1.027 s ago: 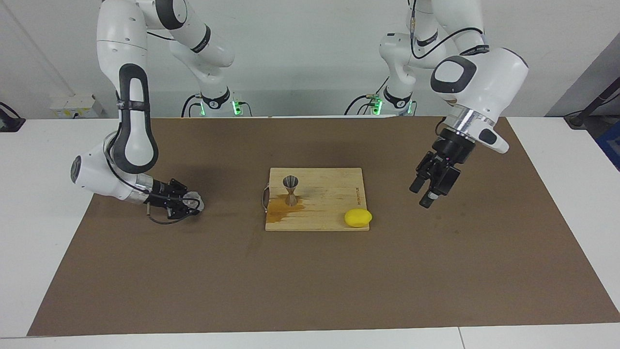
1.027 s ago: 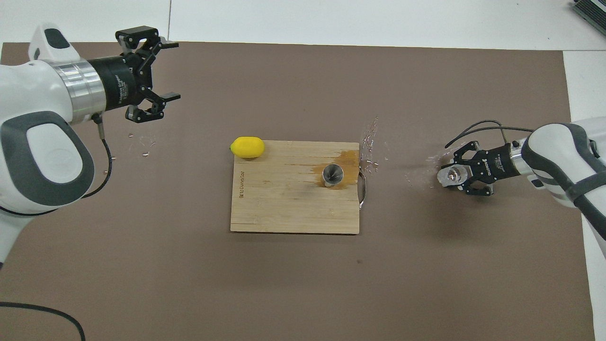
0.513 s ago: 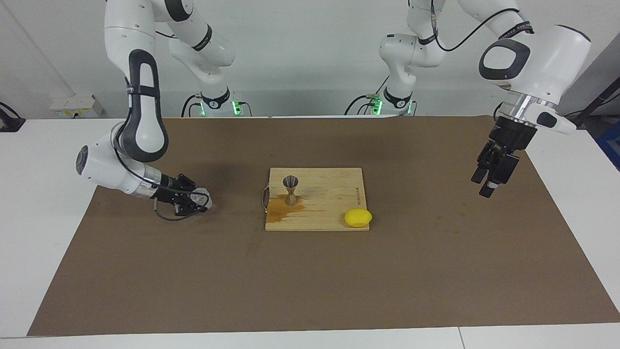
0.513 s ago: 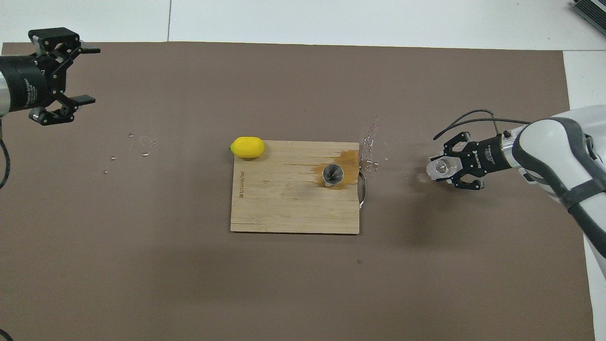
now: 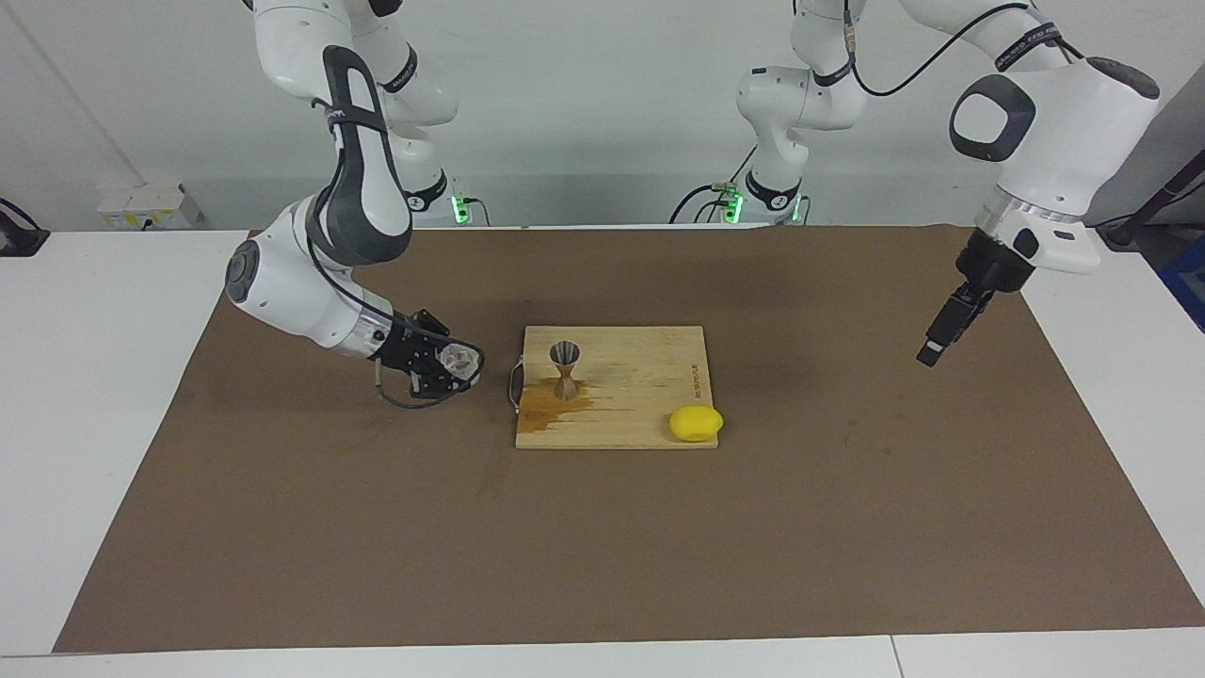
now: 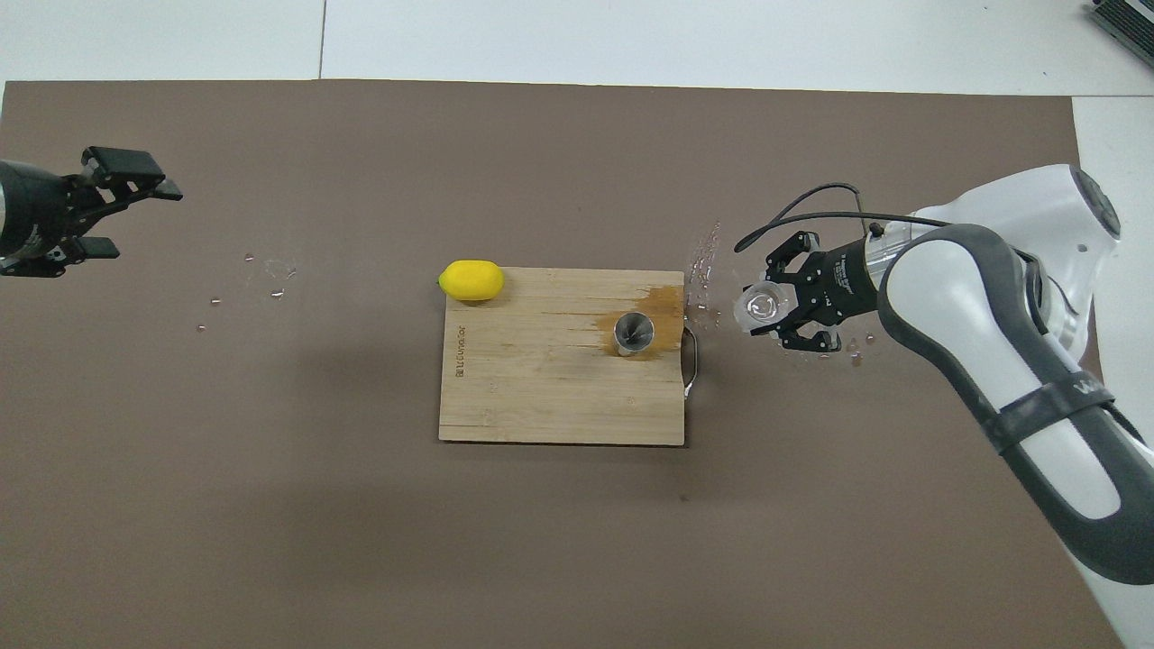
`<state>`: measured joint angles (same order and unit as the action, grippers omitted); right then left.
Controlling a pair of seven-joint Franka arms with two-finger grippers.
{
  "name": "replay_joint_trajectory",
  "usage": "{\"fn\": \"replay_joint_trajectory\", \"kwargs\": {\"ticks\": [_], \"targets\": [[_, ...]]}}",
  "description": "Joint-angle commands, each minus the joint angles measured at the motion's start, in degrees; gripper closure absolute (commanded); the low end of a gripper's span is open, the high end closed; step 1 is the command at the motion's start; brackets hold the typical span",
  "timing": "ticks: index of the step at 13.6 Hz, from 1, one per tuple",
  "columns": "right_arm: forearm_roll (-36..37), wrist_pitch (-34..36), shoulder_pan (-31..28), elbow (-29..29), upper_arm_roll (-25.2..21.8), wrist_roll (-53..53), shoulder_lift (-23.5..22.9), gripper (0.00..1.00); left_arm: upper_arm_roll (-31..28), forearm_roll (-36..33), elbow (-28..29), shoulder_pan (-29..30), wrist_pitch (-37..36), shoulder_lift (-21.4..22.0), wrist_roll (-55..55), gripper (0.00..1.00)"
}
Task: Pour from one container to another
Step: 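Lift the glass over the metal cup while the left gripper returns to rest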
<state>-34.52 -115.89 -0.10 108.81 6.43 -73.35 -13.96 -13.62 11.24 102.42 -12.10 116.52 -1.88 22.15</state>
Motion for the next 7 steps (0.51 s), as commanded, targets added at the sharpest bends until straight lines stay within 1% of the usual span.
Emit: {"fn": "replay_joint_trajectory", "kwargs": {"ticks": [1,3,5,7], "targets": [[2.7,-2.2,3.6,-1.4,-0.3,-5.8,-0.1,1.0,9.5,-4.3,1.2,9.2,-6.6,2.4,-13.4,0.0],[5.1,-3.1,5.9,-2.2,-0.3,-8.9,-0.2,1.0,14.7,-7.6,1.2,12.5,-9.7,3.4,-16.0,0.0],[6.2,-4.3,7.2,-3.1,-0.2,-11.6,-0.3,1.0,18.2,-8.9,0.3,14.9,-13.8,4.2,-17.2,0.0],[6.8,-4.5,8.8,-3.4,-0.3,-13.2,-0.2,1.0,18.5,-9.9,-4.5,14.3,-22.2,4.0,-18.6,0.0]]}}
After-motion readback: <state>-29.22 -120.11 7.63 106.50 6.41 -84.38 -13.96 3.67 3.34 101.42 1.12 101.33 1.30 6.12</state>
